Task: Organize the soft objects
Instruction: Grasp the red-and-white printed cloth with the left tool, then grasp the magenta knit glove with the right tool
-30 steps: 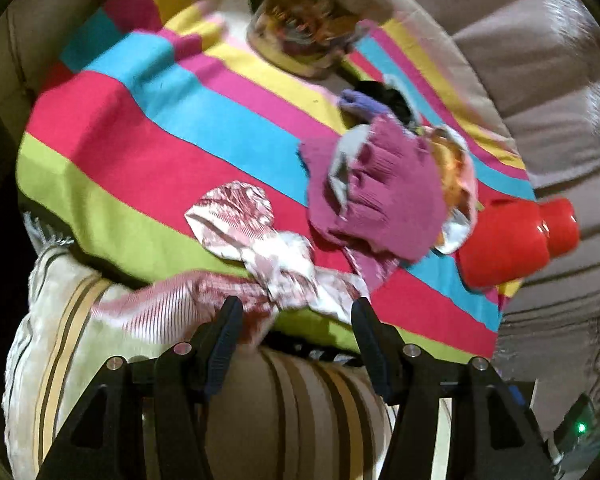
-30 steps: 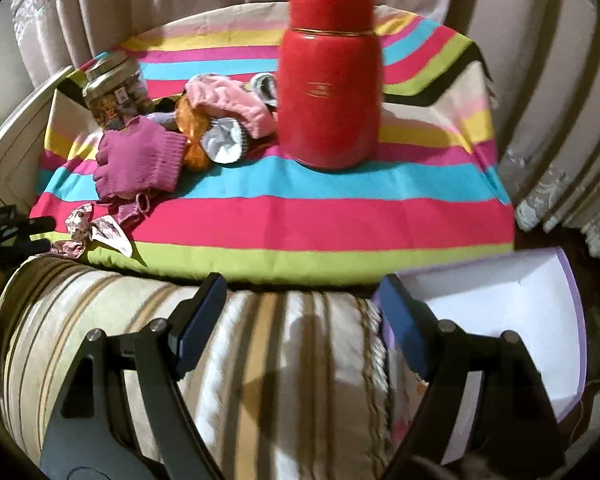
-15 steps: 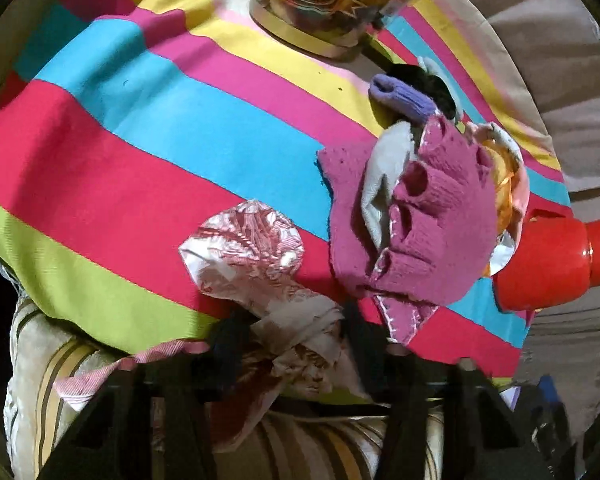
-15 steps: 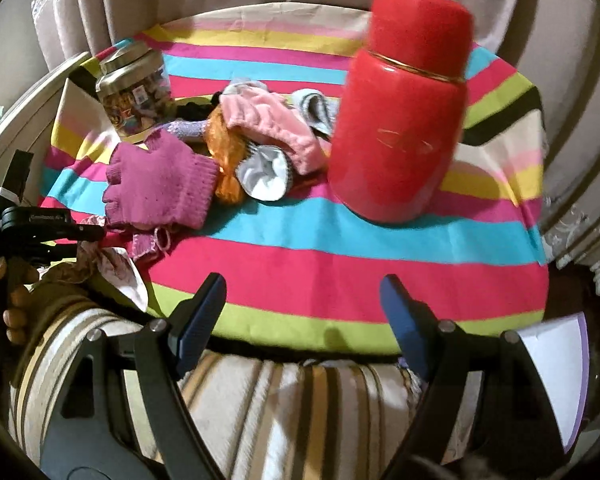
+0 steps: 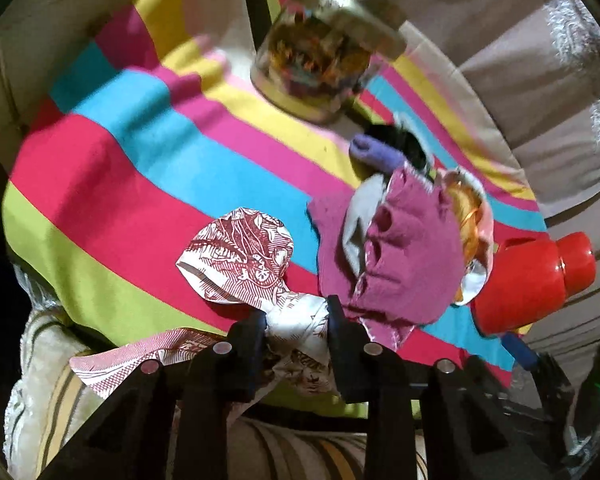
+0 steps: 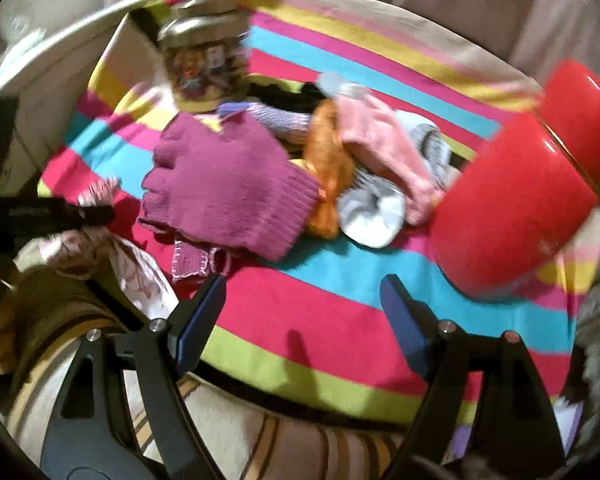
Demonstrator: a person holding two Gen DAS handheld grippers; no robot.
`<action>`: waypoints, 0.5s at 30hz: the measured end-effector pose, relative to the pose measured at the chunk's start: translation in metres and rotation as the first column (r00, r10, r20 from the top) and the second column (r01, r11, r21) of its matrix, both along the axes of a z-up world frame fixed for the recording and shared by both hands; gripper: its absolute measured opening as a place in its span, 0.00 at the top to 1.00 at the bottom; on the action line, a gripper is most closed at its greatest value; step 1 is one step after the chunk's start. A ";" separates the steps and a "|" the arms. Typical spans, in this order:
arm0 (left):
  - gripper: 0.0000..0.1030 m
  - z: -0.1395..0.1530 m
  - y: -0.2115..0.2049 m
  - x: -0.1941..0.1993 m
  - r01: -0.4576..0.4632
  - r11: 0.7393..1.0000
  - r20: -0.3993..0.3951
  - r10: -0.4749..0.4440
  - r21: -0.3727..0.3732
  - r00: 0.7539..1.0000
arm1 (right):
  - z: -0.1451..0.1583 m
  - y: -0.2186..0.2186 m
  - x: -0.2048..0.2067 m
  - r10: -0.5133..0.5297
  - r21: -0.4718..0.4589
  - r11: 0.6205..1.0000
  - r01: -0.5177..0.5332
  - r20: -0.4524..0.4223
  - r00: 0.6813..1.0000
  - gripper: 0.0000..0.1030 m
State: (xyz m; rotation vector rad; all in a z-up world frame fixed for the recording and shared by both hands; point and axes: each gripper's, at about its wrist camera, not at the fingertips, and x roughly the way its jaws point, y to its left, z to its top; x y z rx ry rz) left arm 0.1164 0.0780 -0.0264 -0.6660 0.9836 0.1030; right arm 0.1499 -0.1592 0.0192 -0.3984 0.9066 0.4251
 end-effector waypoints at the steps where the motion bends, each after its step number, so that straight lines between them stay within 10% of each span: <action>1: 0.72 0.001 0.003 -0.001 -0.005 1.000 0.007 0.005 0.005 1.000 | -0.006 0.010 0.002 0.034 -0.059 0.998 -0.034 0.012 0.999 0.21; 15: 0.72 -0.007 0.010 0.000 -0.051 0.998 0.035 0.052 -0.020 0.998 | -0.041 0.057 0.035 0.162 -0.175 0.972 -0.157 0.015 0.987 0.21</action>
